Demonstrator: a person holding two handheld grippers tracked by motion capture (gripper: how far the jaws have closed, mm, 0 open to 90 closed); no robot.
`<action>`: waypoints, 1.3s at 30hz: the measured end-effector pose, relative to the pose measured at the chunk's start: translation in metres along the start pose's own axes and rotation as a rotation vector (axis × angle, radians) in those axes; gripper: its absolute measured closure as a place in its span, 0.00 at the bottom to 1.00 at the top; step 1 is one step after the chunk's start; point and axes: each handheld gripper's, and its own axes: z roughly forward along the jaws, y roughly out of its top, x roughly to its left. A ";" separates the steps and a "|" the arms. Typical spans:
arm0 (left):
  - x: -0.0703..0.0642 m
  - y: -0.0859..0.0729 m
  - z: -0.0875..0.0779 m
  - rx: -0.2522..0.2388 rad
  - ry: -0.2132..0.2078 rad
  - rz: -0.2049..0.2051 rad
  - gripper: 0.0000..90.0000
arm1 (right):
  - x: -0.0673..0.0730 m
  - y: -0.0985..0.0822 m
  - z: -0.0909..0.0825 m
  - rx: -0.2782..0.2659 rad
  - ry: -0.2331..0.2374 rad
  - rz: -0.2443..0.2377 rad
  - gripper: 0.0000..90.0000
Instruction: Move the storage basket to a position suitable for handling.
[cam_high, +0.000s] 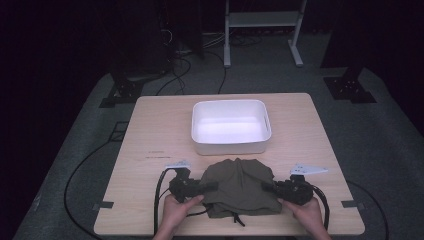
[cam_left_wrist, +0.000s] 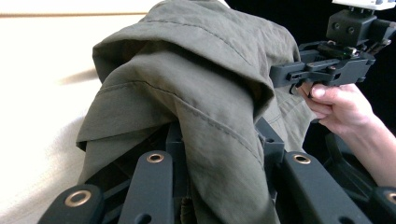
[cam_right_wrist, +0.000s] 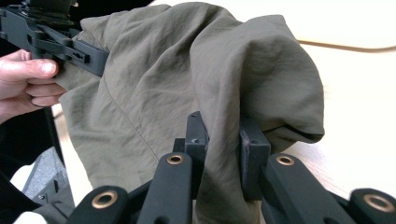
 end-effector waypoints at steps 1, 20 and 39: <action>-0.002 0.001 -0.001 -0.002 0.001 0.005 0.74 | 0.001 0.001 -0.001 -0.004 -0.001 -0.004 0.86; -0.029 0.025 -0.028 -0.066 -0.002 0.099 0.74 | 0.022 0.027 -0.021 -0.101 0.018 -0.080 0.86; -0.044 0.074 -0.056 -0.155 0.006 0.152 0.74 | 0.034 0.081 -0.034 -0.201 0.045 -0.127 0.86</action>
